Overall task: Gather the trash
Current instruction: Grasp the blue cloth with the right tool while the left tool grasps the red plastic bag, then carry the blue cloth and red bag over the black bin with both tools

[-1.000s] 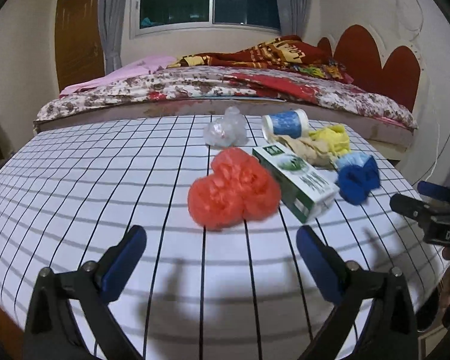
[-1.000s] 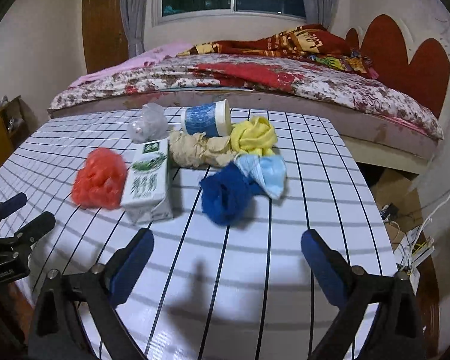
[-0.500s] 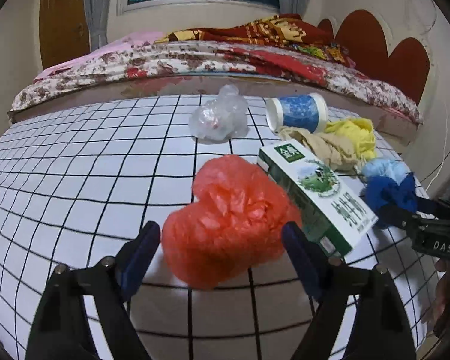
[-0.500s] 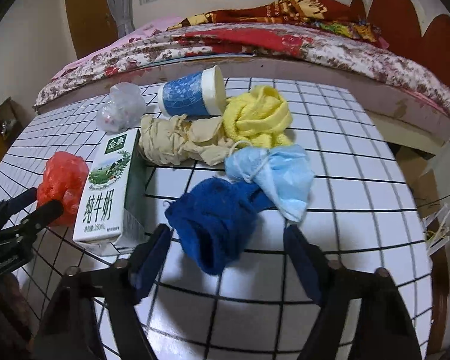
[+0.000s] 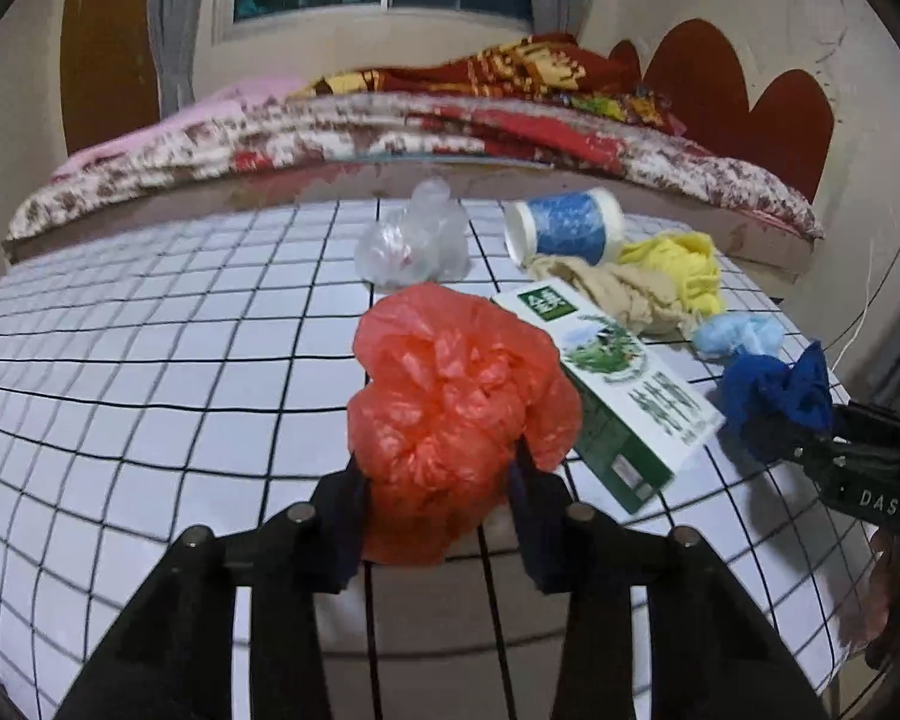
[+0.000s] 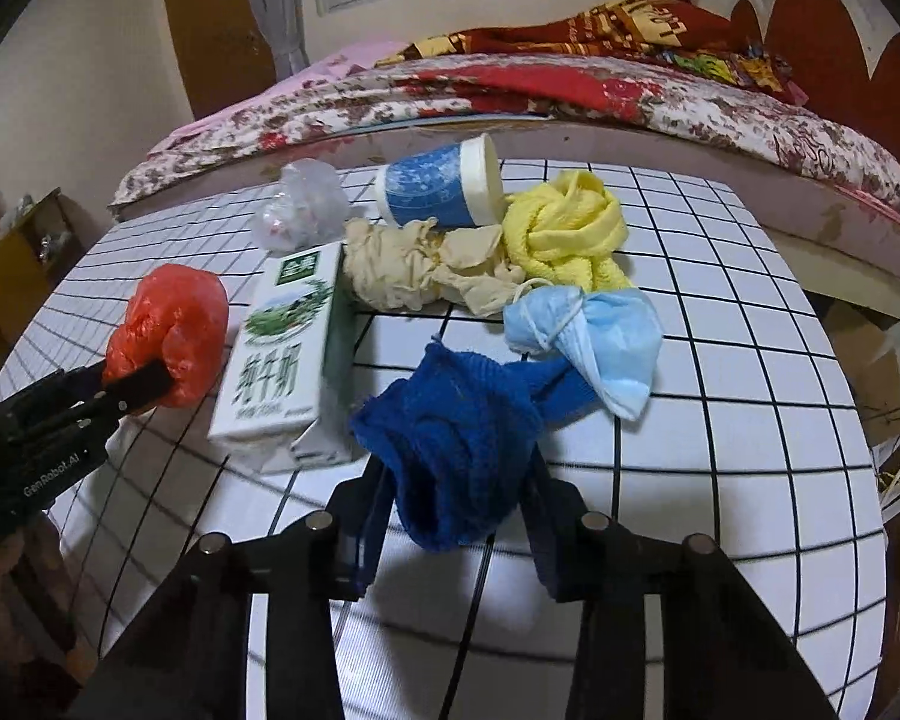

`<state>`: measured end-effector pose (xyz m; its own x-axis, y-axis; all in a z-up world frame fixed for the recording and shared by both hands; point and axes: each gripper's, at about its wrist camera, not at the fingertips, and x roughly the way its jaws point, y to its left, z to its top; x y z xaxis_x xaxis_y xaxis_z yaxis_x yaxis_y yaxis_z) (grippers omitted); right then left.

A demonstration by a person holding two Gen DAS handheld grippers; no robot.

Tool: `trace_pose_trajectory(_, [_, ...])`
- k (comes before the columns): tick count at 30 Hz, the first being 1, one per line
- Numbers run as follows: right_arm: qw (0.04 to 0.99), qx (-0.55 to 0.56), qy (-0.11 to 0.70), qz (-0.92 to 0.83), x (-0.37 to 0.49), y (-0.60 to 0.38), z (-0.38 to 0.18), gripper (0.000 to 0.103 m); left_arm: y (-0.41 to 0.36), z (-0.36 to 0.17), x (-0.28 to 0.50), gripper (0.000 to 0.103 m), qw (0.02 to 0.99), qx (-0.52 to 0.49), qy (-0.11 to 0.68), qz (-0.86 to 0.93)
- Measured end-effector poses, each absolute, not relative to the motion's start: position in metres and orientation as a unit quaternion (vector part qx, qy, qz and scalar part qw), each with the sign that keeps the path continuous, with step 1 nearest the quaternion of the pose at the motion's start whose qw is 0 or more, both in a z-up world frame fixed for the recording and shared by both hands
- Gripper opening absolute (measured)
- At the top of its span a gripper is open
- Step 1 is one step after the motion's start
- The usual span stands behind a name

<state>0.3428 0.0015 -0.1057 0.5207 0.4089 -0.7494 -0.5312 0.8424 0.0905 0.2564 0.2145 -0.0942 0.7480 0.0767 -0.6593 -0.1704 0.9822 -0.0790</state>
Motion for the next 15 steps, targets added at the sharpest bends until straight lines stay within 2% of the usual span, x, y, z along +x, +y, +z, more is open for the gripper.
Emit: trace_pose_trajectory(15, [0.897, -0.105, 0.314, 0.293, 0.258, -0.046, -0.071, 0.042, 0.158, -0.074, 0.19, 0.042, 0.951, -0.054, 0.301, 0.042])
